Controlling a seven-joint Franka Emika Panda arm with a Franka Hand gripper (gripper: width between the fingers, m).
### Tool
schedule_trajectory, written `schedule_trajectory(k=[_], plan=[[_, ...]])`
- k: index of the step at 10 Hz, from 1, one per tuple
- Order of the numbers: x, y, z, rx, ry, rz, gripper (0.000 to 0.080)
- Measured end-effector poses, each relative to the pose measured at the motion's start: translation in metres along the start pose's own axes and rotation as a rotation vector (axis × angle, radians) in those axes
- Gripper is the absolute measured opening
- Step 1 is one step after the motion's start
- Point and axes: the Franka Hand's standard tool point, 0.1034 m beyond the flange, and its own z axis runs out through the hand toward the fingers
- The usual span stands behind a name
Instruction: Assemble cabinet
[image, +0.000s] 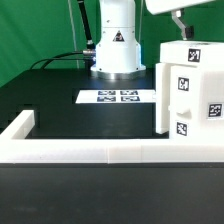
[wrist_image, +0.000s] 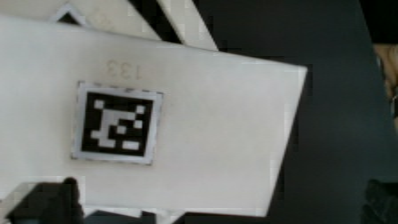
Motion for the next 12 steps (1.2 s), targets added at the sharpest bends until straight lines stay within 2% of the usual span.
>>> schedule_trajectory(k=[3, 4, 5, 9, 11, 12], plan=[[-0.015, -0.002, 0.005, -0.017, -0.033, -0.464, 0.0797], [-0.021, 0.0, 0.006, -0.043, -0.067, -0.564, 0.0797], [-0.023, 0.0, 0.006, -0.056, -0.074, -0.641, 0.0797], [-0.019, 0.005, 0.005, -0.056, -0.076, -0.834, 0.0797], [-0.016, 0.008, 0.006, -0.091, -0.077, -1.065, 0.0797], [-0.016, 0.01, 0.009, -0.117, -0.082, -1.163, 0.0797]])
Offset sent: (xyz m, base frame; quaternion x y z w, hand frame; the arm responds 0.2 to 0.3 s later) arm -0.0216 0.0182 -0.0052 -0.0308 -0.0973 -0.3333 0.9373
